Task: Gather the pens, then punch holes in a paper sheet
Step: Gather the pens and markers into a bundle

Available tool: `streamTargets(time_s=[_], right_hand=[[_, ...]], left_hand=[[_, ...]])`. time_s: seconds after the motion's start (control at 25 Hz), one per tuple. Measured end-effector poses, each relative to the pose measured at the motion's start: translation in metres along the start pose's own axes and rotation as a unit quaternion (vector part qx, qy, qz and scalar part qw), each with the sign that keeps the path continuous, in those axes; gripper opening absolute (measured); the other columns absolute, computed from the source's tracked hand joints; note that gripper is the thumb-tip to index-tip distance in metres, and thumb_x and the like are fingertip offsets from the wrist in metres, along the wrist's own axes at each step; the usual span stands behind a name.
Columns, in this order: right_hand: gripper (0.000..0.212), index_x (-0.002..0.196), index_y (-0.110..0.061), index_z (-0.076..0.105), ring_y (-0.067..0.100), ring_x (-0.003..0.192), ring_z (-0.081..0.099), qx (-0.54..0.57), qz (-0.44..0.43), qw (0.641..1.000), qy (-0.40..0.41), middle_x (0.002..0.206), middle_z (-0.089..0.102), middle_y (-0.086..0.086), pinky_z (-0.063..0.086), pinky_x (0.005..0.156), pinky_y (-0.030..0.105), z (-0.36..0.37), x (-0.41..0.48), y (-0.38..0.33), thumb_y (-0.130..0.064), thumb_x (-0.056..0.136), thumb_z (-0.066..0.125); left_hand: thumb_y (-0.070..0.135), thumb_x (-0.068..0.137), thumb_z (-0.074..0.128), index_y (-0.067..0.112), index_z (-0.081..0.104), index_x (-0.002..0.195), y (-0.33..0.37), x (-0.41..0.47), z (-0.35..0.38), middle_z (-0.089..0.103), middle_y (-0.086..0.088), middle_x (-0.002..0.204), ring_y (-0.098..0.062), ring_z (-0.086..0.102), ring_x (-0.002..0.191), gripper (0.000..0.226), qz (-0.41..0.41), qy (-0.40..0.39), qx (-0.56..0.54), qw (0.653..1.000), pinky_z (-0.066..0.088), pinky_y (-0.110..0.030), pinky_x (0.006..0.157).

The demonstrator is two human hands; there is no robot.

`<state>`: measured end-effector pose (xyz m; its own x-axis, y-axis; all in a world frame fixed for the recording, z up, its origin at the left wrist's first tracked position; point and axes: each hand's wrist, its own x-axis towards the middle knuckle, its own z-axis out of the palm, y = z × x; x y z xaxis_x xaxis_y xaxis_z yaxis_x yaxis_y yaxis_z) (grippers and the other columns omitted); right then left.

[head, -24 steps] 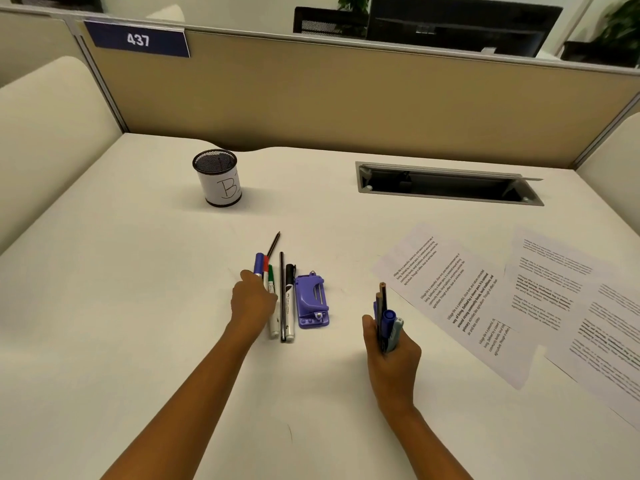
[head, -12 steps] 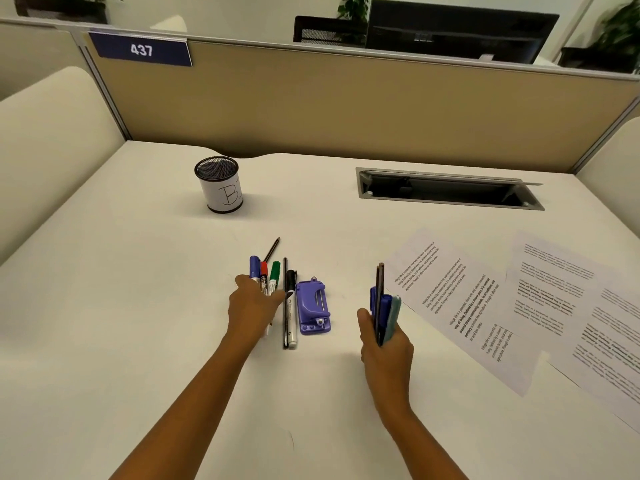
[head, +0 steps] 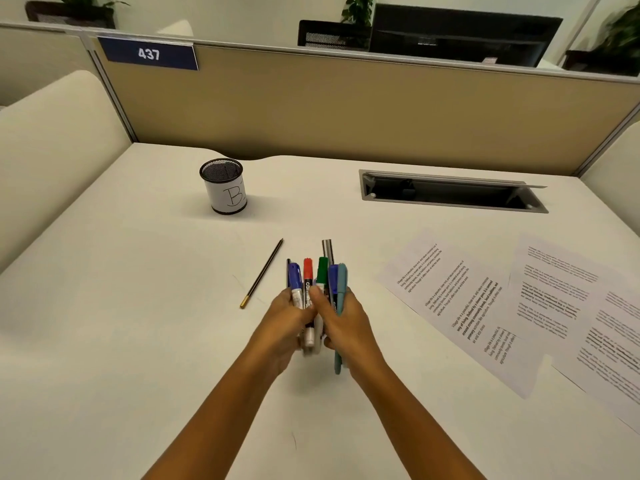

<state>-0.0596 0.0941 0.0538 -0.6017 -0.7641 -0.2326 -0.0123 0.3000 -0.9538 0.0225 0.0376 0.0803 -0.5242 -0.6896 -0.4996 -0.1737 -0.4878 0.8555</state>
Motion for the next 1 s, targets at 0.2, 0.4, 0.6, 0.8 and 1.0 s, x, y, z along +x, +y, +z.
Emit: streamTargets(time_s=[0.2,0.4,0.6,0.8,1.0], right_hand=[[0.07,0.107,-0.027,0.038,0.002,0.068,0.059,-0.126,-0.002,0.99,-0.059,0.086,0.058,-0.009,0.044,0.047,0.009,-0.004,0.001,0.0,-0.078,0.059,0.042],[0.06,0.122,-0.026,0.038,0.008,0.076,0.062,-0.129,-0.014,0.989,-0.074,0.095,0.059,-0.006,0.045,0.05,0.007,-0.005,-0.002,0.009,-0.058,0.077,0.063],[0.053,0.126,-0.02,0.044,0.012,0.087,0.059,-0.103,-0.035,0.994,0.001,0.102,0.057,-0.007,0.044,0.054,0.006,-0.009,0.0,0.013,-0.037,0.081,0.068],[0.044,0.121,-0.016,0.049,0.005,0.073,0.058,-0.088,-0.084,0.991,0.05,0.091,0.057,-0.009,0.042,0.047,0.0,-0.023,0.011,0.009,-0.029,0.083,0.067],[0.034,0.114,-0.026,0.045,0.018,0.085,0.063,-0.043,-0.118,0.985,0.121,0.095,0.059,-0.003,0.05,0.064,0.011,-0.032,0.018,0.012,-0.025,0.086,0.063]], left_hand=[[0.001,0.087,0.034,0.003,0.056,0.107,0.006,-0.007,0.001,0.064,-0.017,0.096,-0.033,0.06,0.096,0.031,-0.122,0.002,-0.266,0.956,0.049,-0.054,0.08],[0.046,0.097,0.029,0.007,0.065,0.109,0.007,-0.005,0.002,0.068,-0.013,0.103,-0.03,0.062,0.098,0.054,-0.12,-0.037,-0.252,0.959,0.047,-0.048,0.087],[0.059,0.094,0.02,0.012,0.068,0.102,0.005,-0.001,-0.003,0.077,-0.006,0.089,-0.028,0.067,0.095,0.068,-0.071,-0.08,-0.22,0.97,0.051,-0.048,0.076],[0.043,0.1,0.024,0.009,0.066,0.111,0.005,0.005,-0.01,0.069,-0.009,0.114,-0.027,0.064,0.107,0.055,-0.012,0.012,-0.194,0.981,0.045,-0.043,0.1],[0.026,0.1,0.026,0.015,0.065,0.088,0.005,0.013,-0.022,0.067,-0.002,0.091,-0.016,0.061,0.078,0.042,0.026,0.129,-0.148,0.98,0.049,-0.027,0.072]])
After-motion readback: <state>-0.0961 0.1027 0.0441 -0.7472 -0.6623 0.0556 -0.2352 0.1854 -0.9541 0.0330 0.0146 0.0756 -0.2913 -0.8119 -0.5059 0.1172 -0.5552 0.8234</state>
